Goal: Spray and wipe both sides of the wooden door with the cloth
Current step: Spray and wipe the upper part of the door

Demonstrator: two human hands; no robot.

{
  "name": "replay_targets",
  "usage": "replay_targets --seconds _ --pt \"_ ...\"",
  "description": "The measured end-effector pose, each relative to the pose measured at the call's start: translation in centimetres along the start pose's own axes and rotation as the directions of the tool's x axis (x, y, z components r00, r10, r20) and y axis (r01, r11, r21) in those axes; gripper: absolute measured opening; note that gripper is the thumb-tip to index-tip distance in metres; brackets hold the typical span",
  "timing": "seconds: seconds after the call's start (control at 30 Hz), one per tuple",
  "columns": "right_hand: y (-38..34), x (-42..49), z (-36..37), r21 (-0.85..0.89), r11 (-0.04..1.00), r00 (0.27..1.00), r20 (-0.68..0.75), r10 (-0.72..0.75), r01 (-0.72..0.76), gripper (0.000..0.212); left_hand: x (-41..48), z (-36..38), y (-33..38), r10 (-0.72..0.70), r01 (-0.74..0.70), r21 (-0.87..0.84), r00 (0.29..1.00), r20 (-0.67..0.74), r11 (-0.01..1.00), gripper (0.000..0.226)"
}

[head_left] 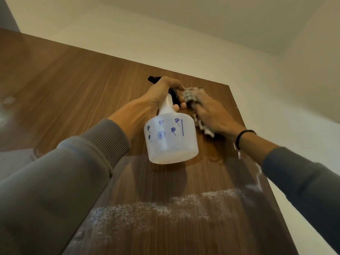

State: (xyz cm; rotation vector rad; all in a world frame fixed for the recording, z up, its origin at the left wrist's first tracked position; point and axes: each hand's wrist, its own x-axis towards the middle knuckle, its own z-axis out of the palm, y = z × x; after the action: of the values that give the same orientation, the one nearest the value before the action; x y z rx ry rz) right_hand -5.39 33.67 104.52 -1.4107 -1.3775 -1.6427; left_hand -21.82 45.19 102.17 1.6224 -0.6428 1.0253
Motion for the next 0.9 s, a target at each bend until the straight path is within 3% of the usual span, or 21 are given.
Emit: replay_targets --seconds 0.1,0.17,0.3,0.4,0.5,0.6,0.7,0.9 --pt "2.6 3.3 -1.4 -0.031 0.947 0.934 -0.174 0.311 -0.321 0.041 -0.3 -0.4 0.2 -0.015 0.015 0.001 1.000 0.001 1.000 0.009" --pt "2.5 5.0 -1.0 -0.067 0.929 0.919 -0.191 0.346 -0.364 0.042 -0.4 -0.5 0.3 -0.033 0.033 0.015 0.999 0.012 0.999 0.011" --pt "-0.6 7.3 0.3 -0.087 0.985 0.988 -0.069 0.141 -0.147 0.044 -0.4 -0.7 0.4 -0.017 0.017 -0.006 1.000 0.027 1.000 0.014" --pt "-2.5 8.4 0.6 -0.077 0.996 0.998 0.048 -0.030 0.034 0.044 -0.3 -0.4 0.4 0.024 -0.024 0.001 1.000 0.019 1.000 0.010" --pt "-2.7 9.4 0.7 -0.006 0.997 0.996 0.058 -0.070 0.071 0.044 -0.1 -0.5 0.3 0.032 -0.032 0.018 0.999 0.005 0.999 0.012" --pt "0.4 10.2 -0.4 -0.001 0.990 0.988 -0.058 0.143 -0.143 0.042 0.5 -0.7 0.1 -0.014 0.014 -0.037 1.000 0.003 0.999 0.013" --pt "5.2 9.1 -1.9 -0.032 0.940 0.927 -0.178 0.330 -0.340 0.043 0.7 -1.0 0.1 -0.026 0.026 -0.026 1.000 -0.001 0.999 0.012" --pt "6.8 4.9 -2.2 0.005 0.850 0.822 -0.250 0.512 -0.527 0.047 0.5 -1.3 0.0 -0.023 0.024 -0.045 0.999 0.024 0.999 0.013"
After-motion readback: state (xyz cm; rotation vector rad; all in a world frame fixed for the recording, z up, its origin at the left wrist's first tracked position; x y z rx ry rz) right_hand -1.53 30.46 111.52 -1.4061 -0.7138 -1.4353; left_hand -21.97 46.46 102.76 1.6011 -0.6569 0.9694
